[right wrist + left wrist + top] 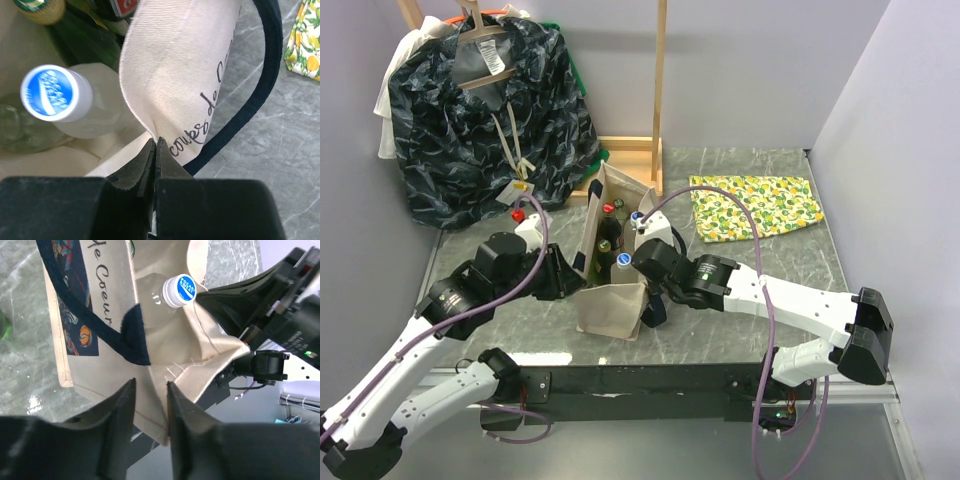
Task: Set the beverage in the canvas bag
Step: Adjust the canvas bag at the center of the board.
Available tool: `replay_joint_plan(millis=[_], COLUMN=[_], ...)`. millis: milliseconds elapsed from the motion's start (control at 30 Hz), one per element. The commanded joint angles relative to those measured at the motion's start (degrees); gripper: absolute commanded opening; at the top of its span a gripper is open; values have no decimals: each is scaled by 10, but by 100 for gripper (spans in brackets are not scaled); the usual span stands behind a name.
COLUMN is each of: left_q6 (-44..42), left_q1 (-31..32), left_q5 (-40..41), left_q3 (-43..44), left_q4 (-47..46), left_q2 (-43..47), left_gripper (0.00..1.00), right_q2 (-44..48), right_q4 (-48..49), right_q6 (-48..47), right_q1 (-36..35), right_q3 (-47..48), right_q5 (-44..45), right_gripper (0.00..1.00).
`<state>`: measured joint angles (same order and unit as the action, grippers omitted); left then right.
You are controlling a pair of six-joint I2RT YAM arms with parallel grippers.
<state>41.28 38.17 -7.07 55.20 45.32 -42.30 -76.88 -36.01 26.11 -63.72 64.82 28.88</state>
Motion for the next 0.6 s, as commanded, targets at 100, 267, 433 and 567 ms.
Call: replay_joint_plan(millis=[100,267,433,567], left_q6=[-5,-12,-23,-37], left_q1=[1,1,1,1], left_q5=[10,-6,-3,6], left_q3=[-19,-38,-62,-76], left_q4=[38,42,60,86], left_q2=[24,33,43,45], left_gripper=[10,1,1,1], right_q2=[15,19,25,31], right_q4=[-24,-28,-29,-33], right_q6=[26,34,42,49], right_q1=[-5,-5,-6,-6], right_q3=[-40,-52,-72,-88], right_q5=[-30,-34,-35,-38], right_gripper=[0,0,0,0])
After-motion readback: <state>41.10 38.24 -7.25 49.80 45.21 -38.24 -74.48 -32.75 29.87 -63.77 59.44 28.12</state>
